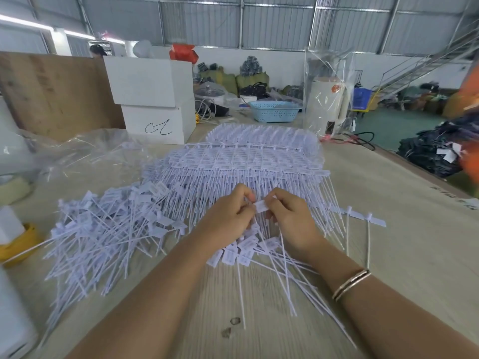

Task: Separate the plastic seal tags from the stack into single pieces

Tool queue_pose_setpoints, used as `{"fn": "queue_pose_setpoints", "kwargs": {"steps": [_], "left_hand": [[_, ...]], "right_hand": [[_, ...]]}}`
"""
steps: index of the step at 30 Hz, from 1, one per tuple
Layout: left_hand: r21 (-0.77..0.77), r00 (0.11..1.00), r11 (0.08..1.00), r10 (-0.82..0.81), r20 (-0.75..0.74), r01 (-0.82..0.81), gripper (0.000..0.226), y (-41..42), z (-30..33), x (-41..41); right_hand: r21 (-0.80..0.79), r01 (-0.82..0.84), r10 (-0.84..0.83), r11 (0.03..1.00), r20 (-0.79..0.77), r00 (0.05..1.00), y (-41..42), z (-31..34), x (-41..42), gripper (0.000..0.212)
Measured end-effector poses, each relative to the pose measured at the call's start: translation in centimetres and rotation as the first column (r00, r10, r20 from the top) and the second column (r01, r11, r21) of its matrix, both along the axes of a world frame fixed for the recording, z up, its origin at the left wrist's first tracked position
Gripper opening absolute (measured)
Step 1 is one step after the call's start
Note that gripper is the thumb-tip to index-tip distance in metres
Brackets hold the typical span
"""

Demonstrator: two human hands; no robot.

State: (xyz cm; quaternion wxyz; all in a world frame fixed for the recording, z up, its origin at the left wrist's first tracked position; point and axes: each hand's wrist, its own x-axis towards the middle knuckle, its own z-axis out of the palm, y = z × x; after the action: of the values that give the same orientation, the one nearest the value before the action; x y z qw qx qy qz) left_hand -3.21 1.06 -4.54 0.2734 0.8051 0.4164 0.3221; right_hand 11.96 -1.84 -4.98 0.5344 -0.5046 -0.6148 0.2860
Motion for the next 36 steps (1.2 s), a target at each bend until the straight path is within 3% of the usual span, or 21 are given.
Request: {"fn": "queue_pose_setpoints", "kwargs": {"steps": [5,10,15,20,23,27,28,30,31,33,34,36], "left_hand": [[0.051,1.0,0.999,0.01,0.019,-0.011,0.018,0.3,-0.1,-0.5],[-0.109,0.978,0.99,-0.07,0.194,0.093,0.013,0.0,0.0,-0.6],[-0.112,0.976,0.979,-0.15,0.156,0.168,0.017,-0.4,0.0,-0.3],[-0.112,0.922,0.98,-0.111,0.371,0.163,0.022,-0.3,0.2,0.1],[-0.16,0.841,0.974,-0.047,0.539,0.158,0.021,-0.2,0.2,0.7],[-0.328,0.537,0.923,0.177,0.825,0.2,0.024,0.7,0.6,0.0],[-0.336,0.526,0.922,0.192,0.829,0.193,0.025,1.0,0.7,-0.6],[-0.309,0.646,0.945,0.173,0.744,0.103,0.028,1.5,0.7,-1.5],[-0.297,0.706,0.952,0.163,0.69,0.069,0.032,1.6,0.7,-1.7],[-0.298,0.784,0.953,0.141,0.604,0.058,0.039,1.5,0.8,-1.8],[-0.294,0.822,0.953,0.113,0.558,0.069,0.041,1.4,0.8,-1.8],[-0.27,0.895,0.954,0.008,0.446,0.126,0.037,1.1,0.7,-1.7]], "right_hand": [[-0.107,-0.147,0.157,0.983,0.092,0.983,-0.2,0.2,0.3,0.031],[-0.165,-0.263,0.272,0.95,0.029,0.962,-0.4,0.7,0.9,0.032],[-0.271,-0.323,0.363,0.907,0.113,0.925,-0.5,1.2,1.6,0.027],[-0.114,-0.284,0.288,0.952,0.024,0.957,-0.7,1.5,1.0,0.026],[0.029,-0.227,0.228,0.974,-0.086,0.97,-0.6,1.2,-0.1,0.029],[0.108,-0.135,0.152,0.985,-0.171,0.973,-0.1,1.4,0.2,0.033],[0.109,-0.147,0.162,0.983,-0.15,0.975,0.0,1.4,0.8,0.037],[0.061,-0.179,0.178,0.982,0.021,0.984,0.1,1.0,1.9,0.043],[0.033,-0.173,0.163,0.984,0.196,0.967,0.2,0.7,2.2,0.04],[0.05,-0.15,0.095,0.987,0.571,0.815,0.7,0.1,2.4,0.026],[0.09,-0.152,0.054,0.984,0.666,0.744,0.9,0.0,2.3,0.02],[0.118,-0.114,0.01,0.986,0.648,0.762,0.9,0.1,1.7,0.025]]}}
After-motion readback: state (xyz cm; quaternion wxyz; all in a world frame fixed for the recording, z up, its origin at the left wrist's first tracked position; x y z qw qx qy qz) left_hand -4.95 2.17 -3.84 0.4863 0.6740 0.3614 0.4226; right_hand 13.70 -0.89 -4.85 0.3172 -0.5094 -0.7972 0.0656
